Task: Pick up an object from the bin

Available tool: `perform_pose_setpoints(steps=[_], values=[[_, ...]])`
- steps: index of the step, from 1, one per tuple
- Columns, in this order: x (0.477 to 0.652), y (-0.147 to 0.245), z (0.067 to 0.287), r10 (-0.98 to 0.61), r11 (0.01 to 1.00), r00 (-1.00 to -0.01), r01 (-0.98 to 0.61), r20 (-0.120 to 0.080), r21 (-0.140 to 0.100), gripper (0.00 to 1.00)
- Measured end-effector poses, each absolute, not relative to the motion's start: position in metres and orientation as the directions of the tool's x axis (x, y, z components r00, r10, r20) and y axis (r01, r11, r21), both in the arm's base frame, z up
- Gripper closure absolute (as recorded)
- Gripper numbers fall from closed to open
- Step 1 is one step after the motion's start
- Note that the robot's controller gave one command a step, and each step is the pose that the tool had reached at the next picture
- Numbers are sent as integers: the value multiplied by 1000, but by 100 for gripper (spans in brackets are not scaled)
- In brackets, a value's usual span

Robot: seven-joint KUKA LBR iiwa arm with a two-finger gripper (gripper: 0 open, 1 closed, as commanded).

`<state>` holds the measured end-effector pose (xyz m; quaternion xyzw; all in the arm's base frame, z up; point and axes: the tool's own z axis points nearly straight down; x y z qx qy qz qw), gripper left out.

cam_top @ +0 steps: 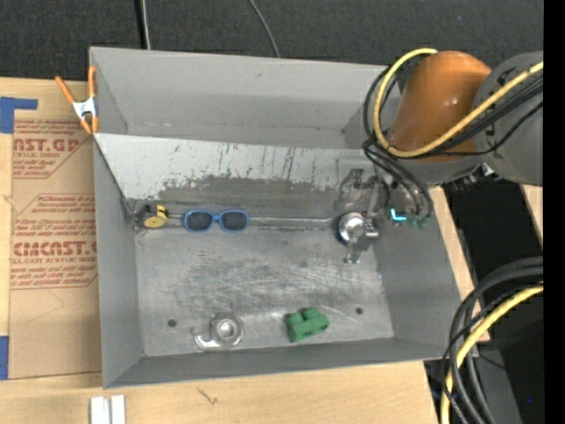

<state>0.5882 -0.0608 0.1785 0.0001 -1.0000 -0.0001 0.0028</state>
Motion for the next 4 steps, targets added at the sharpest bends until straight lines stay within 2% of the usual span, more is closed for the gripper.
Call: perform_pose_setpoints(steps=[1,2,3,4], values=[[564,-58,216,17,1000,-1000,17,-4,0,0],[513,3,100,0,1000,-1000,0,3,1,0],[535,11,78,-323,946,-946,-323,0,11,0],[510,-18,83,-523,852,-851,-523,-52,-15,0]])
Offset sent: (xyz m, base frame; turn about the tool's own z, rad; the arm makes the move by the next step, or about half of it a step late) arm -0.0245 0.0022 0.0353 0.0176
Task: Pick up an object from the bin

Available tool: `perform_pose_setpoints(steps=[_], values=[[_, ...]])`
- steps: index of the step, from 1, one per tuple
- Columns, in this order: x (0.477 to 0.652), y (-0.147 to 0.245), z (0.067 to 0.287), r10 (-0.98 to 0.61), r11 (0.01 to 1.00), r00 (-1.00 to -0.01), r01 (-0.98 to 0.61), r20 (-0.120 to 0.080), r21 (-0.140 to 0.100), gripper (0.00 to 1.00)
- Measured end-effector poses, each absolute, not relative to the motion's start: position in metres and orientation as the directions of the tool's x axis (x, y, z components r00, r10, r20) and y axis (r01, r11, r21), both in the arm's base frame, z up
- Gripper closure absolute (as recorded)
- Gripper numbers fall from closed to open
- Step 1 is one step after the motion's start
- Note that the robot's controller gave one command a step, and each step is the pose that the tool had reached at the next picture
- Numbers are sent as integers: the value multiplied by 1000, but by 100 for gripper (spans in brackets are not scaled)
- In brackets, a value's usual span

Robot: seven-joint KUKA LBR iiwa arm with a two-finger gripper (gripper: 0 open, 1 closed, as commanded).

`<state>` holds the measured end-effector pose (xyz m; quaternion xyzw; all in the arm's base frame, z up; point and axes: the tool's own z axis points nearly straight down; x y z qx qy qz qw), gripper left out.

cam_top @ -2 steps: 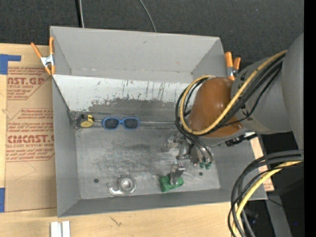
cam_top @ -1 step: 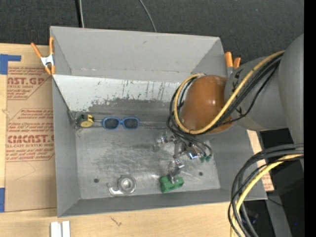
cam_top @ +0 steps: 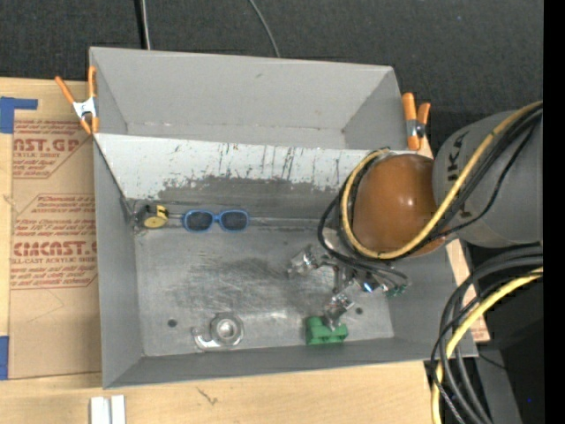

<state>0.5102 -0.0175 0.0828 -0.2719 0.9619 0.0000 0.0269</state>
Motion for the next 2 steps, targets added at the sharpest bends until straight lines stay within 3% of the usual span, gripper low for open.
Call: perform_pose_setpoints(steps=[1,2], values=[[504,-4,84,-577,817,-815,-576,-53,-34,0],[501,-108,85,-683,731,-729,-682,-52,-41,0]])
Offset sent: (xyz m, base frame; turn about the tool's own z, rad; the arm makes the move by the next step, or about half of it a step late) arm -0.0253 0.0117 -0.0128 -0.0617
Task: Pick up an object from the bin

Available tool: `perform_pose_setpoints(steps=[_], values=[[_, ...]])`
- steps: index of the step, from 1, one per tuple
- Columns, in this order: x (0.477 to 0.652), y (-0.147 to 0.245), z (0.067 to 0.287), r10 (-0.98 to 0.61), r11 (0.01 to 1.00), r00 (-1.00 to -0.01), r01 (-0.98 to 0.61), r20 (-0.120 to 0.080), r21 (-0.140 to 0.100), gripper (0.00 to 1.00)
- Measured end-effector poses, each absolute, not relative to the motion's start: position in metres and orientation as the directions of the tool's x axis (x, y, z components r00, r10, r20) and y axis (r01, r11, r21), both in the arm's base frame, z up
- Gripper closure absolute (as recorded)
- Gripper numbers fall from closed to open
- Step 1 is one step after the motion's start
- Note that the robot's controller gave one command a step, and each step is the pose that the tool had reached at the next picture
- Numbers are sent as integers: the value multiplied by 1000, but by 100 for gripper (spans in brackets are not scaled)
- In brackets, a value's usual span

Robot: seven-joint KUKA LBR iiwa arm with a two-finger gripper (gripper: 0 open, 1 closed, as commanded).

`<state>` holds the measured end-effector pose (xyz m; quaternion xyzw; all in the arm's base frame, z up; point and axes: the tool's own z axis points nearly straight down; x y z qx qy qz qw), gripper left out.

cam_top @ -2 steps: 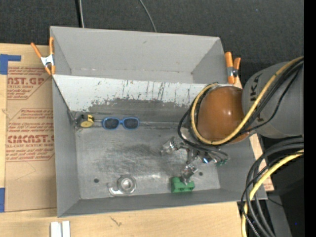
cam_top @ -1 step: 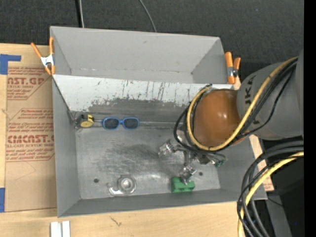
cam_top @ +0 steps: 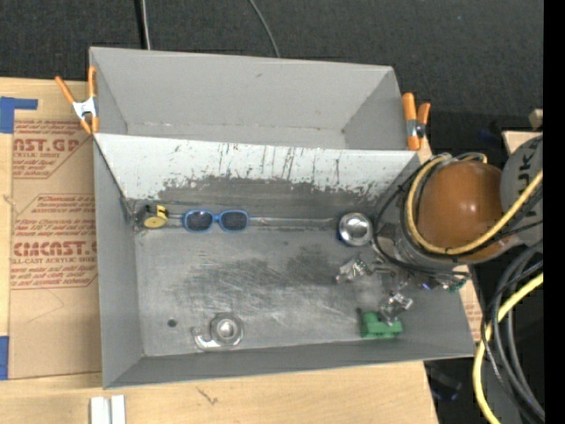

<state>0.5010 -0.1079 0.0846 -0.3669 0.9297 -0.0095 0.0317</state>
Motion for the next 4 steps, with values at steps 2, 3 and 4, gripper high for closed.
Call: perform_pose_setpoints(steps=[2,3,4], values=[[504,-48,98,-894,448,-448,-894,-6,-5,0],[496,-100,116,-837,548,-548,-837,-1,-1,0],[488,-115,86,-996,82,-82,-997,-22,10,0]])
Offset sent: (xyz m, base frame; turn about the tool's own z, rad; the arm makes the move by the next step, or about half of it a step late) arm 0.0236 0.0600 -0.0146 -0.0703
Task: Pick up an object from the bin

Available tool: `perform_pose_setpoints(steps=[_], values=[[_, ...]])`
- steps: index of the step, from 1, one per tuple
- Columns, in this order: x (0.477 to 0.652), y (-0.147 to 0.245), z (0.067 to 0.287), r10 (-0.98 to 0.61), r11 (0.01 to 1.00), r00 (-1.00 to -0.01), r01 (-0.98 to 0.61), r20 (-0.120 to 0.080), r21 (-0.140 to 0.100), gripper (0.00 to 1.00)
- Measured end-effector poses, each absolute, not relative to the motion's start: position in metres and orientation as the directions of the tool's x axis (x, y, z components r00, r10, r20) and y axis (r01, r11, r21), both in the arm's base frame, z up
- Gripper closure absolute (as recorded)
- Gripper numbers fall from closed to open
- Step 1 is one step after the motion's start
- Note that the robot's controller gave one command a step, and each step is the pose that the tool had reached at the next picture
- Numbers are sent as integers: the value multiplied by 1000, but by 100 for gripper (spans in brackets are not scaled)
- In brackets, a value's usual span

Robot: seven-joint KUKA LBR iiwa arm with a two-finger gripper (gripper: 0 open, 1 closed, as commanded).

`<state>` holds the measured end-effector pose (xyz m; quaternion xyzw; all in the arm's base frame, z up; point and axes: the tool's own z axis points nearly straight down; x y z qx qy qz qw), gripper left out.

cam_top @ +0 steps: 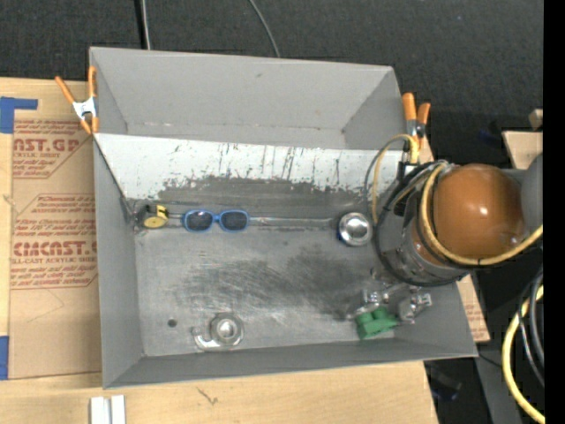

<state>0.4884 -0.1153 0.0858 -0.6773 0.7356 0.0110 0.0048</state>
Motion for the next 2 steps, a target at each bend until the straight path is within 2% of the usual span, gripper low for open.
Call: perform_pose_setpoints(steps=[1,2], values=[[490,-121,86,-996,83,-83,-997,-13,3,100],[504,-96,207,-998,69,-69,-998,-2,-8,100]])
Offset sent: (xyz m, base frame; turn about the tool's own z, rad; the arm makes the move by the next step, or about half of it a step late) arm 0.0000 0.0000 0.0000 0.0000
